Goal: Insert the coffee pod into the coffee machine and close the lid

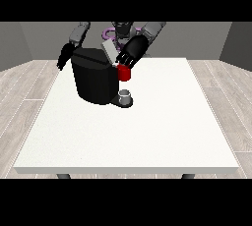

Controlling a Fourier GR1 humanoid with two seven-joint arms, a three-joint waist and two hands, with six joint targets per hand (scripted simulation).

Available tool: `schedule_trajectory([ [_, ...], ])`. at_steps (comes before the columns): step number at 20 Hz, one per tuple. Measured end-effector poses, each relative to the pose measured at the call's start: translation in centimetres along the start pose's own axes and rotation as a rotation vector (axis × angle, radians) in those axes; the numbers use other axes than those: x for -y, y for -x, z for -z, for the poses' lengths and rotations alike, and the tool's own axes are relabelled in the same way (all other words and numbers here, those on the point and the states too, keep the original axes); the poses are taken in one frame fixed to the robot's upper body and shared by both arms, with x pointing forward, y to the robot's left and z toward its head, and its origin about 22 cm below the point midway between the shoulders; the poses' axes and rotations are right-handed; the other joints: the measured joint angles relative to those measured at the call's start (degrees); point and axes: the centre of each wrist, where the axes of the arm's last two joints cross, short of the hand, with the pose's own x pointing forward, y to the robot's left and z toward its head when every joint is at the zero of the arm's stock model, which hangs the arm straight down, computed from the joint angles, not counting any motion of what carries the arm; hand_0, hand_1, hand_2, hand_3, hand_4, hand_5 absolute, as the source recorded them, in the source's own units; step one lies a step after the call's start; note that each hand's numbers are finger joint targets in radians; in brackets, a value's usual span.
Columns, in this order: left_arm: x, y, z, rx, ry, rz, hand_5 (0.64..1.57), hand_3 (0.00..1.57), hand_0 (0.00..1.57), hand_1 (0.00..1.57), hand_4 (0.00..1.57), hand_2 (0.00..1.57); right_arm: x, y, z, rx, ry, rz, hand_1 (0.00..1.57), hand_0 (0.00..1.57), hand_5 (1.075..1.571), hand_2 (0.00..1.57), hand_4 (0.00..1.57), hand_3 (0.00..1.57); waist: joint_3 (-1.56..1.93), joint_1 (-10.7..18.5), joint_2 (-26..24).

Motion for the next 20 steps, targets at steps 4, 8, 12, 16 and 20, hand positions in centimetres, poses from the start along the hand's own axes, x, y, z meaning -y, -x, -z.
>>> schedule_trajectory([
  [4,0.6,-0.4,0.3,0.009,-0.002,0.008,1.571,1.20,1.22,1.22,0.42,1.26,-0.2,-0.2,0.1,-0.003,0.011,-0.003,0.00,0.00,1.571,0.00,0.10,0.00,-0.01,0.23,0.17],
  [8,0.2,0.0,0.2,0.008,-0.012,0.007,1.571,1.20,1.20,1.20,0.37,1.25,0.0,0.0,-0.1,-0.009,0.001,0.000,0.00,0.00,1.571,0.00,0.00,0.00,-0.01,-0.14,-0.03],
  [12,0.1,-0.1,0.2,0.024,-0.016,0.014,1.571,1.17,1.20,1.20,0.36,1.22,0.7,0.5,0.0,-0.026,0.018,0.007,0.00,0.00,1.571,0.00,0.00,0.00,-0.01,0.42,-0.30],
  [16,0.6,-0.4,0.3,0.038,-0.039,0.032,1.571,1.20,1.24,1.24,0.29,1.26,1.0,0.4,0.1,-0.028,0.024,0.012,0.00,0.00,1.571,0.00,0.00,0.00,-0.01,0.66,-0.35],
  [20,-0.8,-0.8,0.1,0.030,-0.080,0.078,1.571,1.10,1.22,1.22,0.00,1.23,0.6,-0.3,0.5,0.005,0.021,0.001,0.00,0.00,1.571,0.00,0.00,0.00,0.01,-0.06,0.97],
])
